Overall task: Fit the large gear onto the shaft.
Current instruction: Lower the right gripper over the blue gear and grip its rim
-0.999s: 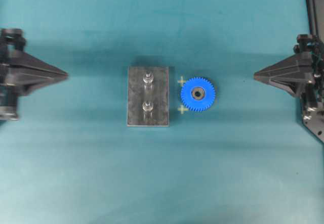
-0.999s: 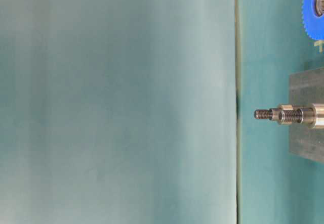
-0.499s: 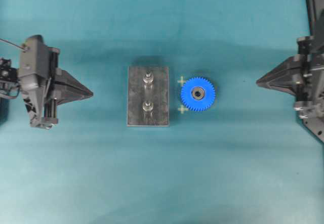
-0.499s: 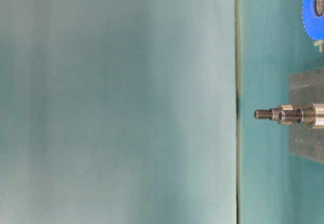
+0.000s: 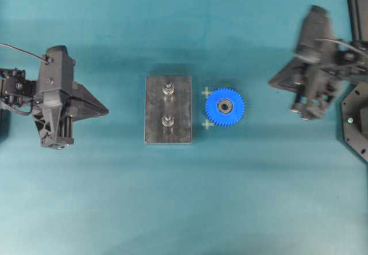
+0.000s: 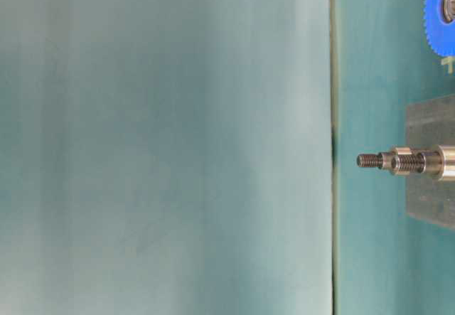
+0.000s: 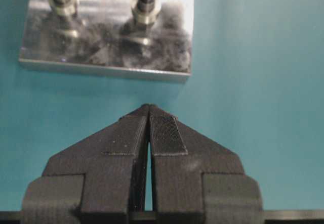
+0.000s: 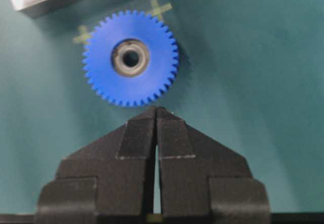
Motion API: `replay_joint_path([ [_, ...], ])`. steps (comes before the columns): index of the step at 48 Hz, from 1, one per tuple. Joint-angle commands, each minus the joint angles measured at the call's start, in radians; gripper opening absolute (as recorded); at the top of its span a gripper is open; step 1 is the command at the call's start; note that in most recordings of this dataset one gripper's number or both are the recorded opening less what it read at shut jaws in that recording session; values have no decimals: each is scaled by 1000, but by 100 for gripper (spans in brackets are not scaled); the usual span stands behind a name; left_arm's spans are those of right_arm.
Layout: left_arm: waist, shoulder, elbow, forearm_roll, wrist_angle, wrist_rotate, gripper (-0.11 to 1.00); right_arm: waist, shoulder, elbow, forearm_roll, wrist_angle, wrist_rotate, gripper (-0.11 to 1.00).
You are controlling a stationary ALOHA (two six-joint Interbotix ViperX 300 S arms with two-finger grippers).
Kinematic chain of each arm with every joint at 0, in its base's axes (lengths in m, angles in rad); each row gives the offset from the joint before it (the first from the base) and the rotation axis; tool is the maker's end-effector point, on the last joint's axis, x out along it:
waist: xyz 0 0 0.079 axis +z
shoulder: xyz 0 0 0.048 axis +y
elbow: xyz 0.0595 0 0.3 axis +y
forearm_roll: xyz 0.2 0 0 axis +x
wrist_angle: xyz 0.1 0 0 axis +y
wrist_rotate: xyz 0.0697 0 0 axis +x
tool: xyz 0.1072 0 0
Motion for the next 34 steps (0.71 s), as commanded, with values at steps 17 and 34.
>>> replay_joint_path([
  [17,-12,3,-21,5,0,-5,0,-6,279,-167,5,17,-3,32],
  [34,-31,51,-26,3,2,-3,0,-6,465,-265,-8,104,-5,95],
])
